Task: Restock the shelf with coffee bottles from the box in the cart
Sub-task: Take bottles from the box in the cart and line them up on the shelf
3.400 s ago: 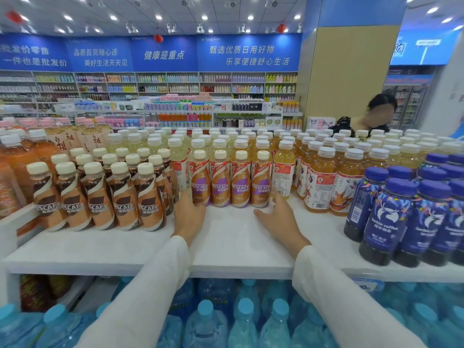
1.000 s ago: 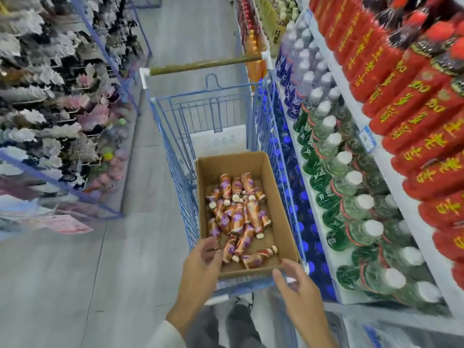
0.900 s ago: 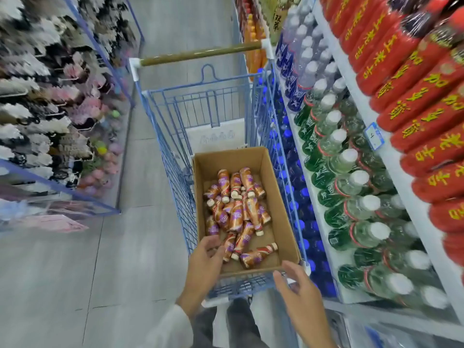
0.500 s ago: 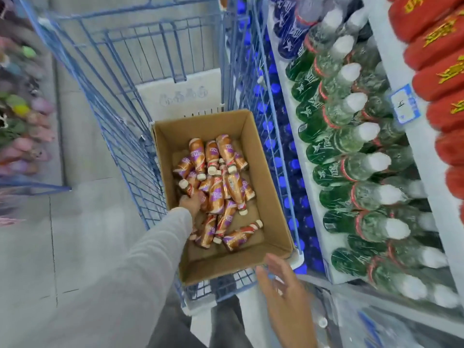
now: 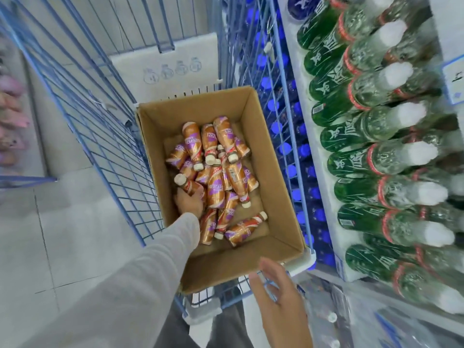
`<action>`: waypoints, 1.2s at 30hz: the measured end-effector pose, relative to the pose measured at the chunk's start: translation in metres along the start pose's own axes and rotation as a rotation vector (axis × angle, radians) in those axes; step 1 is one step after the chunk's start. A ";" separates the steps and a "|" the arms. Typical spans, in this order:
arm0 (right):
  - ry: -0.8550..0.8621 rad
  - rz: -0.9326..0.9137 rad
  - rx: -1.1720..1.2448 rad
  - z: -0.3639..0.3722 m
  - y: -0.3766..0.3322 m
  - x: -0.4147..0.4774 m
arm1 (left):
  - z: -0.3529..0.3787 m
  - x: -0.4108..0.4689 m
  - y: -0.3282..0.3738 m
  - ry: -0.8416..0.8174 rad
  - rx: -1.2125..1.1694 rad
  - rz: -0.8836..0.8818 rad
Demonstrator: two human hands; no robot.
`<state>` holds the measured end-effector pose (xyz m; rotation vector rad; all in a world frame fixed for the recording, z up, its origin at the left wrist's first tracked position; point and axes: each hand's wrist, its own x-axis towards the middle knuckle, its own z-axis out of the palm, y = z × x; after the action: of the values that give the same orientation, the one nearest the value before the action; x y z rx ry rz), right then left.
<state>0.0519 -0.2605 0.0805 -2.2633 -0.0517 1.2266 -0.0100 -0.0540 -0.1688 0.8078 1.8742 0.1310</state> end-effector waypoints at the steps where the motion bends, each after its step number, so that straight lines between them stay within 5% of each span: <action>1: -0.024 -0.009 0.003 0.000 -0.004 -0.001 | -0.005 -0.007 -0.001 -0.020 -0.007 0.039; 11: -0.184 -0.098 -0.072 0.010 -0.028 0.032 | -0.084 -0.111 0.008 -0.324 -0.149 0.232; 17: -0.237 0.002 -0.086 0.034 -0.038 0.090 | -0.119 -0.160 0.019 -0.396 -0.429 0.091; 23: -0.354 0.287 0.441 0.055 -0.065 0.169 | -0.141 -0.171 0.010 -0.356 -0.435 0.025; 28: -0.206 0.278 0.467 0.069 -0.075 0.207 | -0.155 -0.167 0.001 -0.343 -0.367 0.014; 32: -0.125 0.170 0.034 0.088 -0.069 0.230 | -0.161 -0.157 -0.008 -0.334 -0.330 0.020; 36: -0.085 0.184 -0.027 0.102 -0.066 0.248 | -0.161 -0.150 -0.012 -0.313 -0.302 0.005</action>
<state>0.1310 -0.0870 -0.1199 -2.2790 0.1110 1.4249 -0.1188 -0.1074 0.0154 0.5862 1.5125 0.2685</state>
